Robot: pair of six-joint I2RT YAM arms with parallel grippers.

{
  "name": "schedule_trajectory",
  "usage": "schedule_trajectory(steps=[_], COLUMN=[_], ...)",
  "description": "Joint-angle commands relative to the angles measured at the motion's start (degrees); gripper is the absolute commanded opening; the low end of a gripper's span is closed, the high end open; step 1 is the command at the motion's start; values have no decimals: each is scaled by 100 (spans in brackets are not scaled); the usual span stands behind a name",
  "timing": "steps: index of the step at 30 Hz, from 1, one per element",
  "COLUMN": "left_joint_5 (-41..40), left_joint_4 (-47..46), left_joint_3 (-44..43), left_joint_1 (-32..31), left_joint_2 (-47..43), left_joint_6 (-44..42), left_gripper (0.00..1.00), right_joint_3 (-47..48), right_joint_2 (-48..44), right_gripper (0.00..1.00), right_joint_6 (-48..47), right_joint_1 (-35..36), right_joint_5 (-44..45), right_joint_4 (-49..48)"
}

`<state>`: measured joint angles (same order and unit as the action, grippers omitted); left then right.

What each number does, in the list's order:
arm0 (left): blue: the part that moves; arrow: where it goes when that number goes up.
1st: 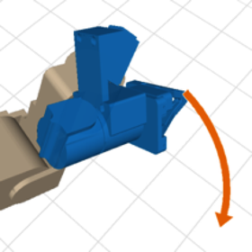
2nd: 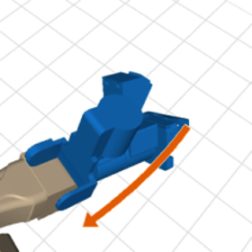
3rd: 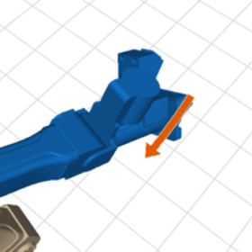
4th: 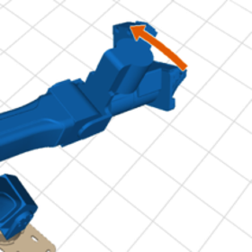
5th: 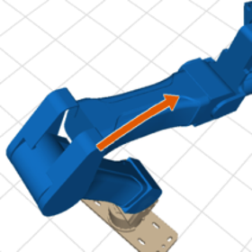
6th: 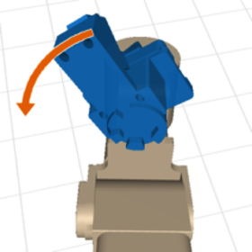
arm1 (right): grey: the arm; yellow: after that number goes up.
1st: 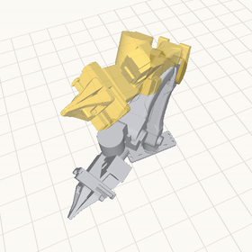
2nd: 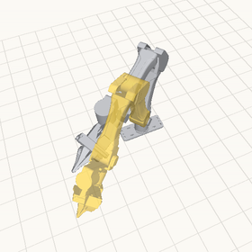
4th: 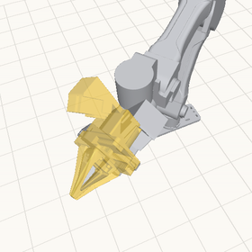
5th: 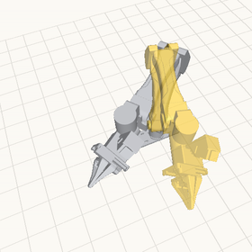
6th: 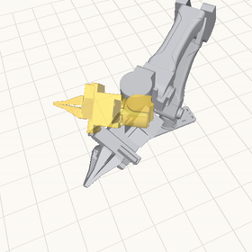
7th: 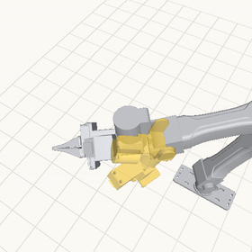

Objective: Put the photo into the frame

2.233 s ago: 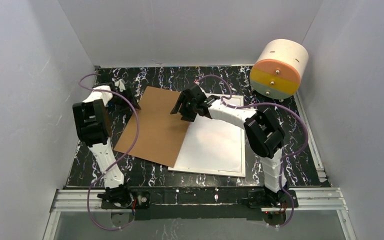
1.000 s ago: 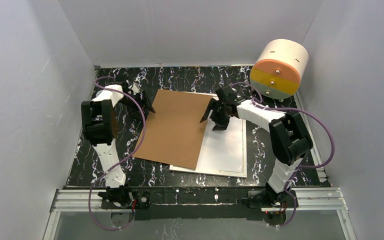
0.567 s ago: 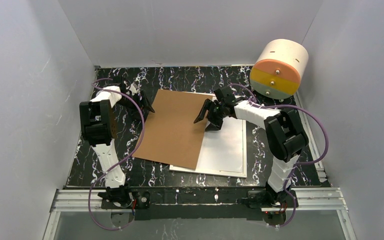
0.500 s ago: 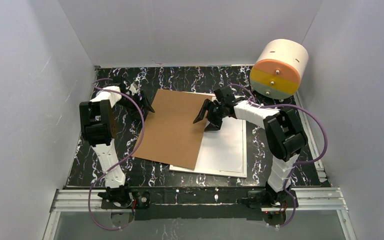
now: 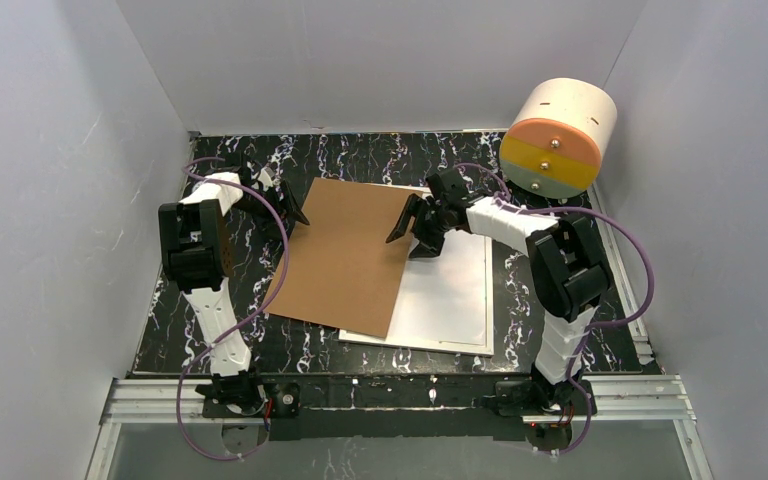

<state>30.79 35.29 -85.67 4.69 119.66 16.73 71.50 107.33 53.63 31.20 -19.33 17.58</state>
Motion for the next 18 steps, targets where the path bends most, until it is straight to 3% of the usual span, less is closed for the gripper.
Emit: schedule_trajectory(steps=[1,16,18], left_joint_5=[-227,-84,-75], left_joint_4=[379,343,346], left_joint_3=[265,293,288], left_joint_1=[-107,-109,-108], left_joint_2=[330,344,331], left_joint_6=[-56,-38,-38], left_gripper=[71,71,71], right_joint_3=[237,361,209], right_joint_2=[40,381,228], right_gripper=[78,73,71], right_joint_6=[-106,-77,-53], right_joint_1=[27,36,42], right_joint_5=[480,-139,-272], right_joint_4=[539,-416,-880])
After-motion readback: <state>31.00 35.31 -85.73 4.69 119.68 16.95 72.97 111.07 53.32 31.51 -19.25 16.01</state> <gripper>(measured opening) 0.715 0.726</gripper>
